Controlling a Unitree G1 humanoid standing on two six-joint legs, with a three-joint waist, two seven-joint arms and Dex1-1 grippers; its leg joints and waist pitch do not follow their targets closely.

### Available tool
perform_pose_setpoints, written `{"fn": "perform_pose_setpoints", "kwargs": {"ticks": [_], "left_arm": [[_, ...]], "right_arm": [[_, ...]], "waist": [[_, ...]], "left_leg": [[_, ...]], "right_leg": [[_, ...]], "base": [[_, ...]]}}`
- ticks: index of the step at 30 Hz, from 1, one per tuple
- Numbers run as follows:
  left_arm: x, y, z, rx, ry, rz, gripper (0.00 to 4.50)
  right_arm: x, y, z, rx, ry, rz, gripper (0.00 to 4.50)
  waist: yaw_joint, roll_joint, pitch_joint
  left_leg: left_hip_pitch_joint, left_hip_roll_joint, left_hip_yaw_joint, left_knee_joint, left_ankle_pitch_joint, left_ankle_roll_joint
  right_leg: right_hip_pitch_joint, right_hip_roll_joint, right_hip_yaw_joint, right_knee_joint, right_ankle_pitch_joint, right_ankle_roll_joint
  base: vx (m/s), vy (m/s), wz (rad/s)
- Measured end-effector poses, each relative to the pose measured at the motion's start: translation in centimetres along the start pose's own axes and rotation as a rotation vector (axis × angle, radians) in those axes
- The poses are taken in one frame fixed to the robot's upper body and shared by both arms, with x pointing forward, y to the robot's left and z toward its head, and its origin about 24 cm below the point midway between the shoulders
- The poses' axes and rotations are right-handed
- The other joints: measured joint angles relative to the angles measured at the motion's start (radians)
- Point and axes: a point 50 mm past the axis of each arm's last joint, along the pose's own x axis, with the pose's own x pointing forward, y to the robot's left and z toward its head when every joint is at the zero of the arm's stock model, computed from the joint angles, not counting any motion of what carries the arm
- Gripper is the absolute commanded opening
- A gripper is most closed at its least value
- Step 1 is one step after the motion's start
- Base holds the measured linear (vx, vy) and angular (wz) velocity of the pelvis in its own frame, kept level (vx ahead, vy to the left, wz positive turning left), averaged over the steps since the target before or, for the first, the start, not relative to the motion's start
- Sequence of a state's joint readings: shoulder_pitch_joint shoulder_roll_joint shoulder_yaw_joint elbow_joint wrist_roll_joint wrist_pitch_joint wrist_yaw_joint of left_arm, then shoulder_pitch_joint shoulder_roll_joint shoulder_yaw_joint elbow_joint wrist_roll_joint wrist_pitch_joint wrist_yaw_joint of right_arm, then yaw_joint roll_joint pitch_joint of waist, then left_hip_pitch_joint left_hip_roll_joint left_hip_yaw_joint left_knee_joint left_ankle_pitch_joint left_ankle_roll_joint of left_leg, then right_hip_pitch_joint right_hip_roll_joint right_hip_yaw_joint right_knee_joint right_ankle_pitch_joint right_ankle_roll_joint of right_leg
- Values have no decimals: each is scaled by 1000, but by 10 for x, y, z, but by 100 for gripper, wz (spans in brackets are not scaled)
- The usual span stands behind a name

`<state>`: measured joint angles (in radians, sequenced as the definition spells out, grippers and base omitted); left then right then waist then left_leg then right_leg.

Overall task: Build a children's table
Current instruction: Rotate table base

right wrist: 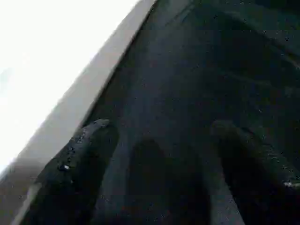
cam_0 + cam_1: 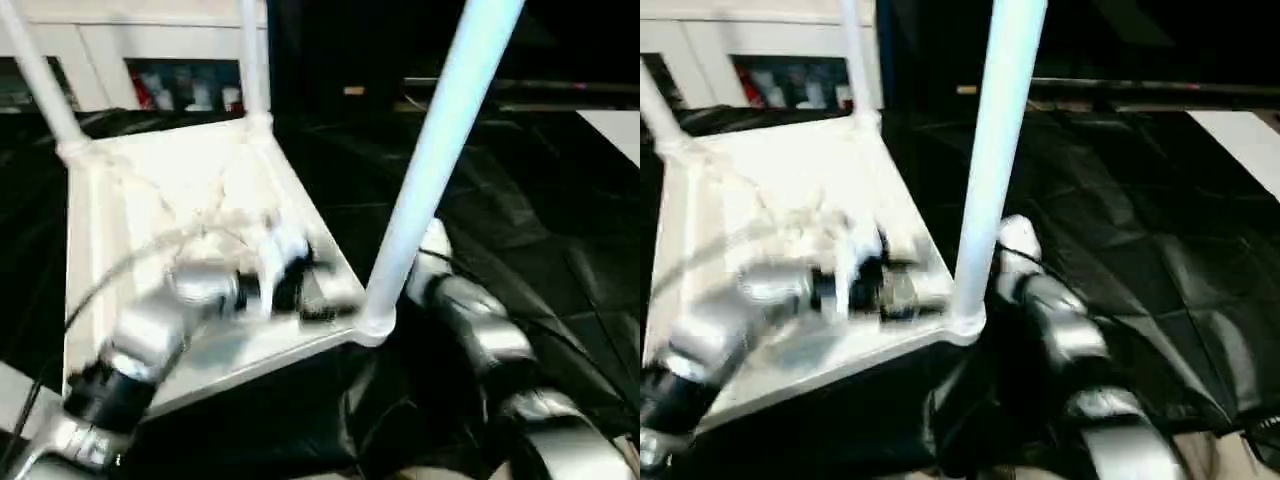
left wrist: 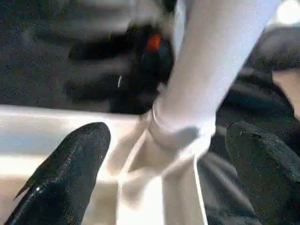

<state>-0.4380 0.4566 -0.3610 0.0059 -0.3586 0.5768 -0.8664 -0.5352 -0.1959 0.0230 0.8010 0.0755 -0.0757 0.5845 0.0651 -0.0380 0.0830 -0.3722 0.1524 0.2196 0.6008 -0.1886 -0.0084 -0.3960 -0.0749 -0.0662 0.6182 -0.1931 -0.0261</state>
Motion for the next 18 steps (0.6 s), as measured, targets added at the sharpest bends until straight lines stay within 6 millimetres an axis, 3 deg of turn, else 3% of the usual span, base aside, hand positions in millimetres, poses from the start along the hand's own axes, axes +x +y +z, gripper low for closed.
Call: {"fn": "perform_pose_setpoints", "kwargs": {"ticks": [4,10,18], "left_arm": [[9,-8,-8,-32,64,-26,402],[3,-14,-7,37,158,-15,359],[-4,-14,-22,16,319,30,299]], "right_arm": [[-27,-11,-4,-69,66,48,368],[-64,-18,10,-219,139,232,368],[-82,-8,18,-252,193,404,368]], "waist": [[2,0,0],[-4,-2,-1],[-4,-2,-2]], "left_leg": [[1,1,1,1,0,0],[4,1,1,1,0,0],[4,3,0,1,0,0]], "right_leg": [[2,0,1,0,0,0],[4,0,0,0,0,2],[4,1,0,0,0,2]], "base": [[0,0,0],[0,0,0],[0,0,0]]}}
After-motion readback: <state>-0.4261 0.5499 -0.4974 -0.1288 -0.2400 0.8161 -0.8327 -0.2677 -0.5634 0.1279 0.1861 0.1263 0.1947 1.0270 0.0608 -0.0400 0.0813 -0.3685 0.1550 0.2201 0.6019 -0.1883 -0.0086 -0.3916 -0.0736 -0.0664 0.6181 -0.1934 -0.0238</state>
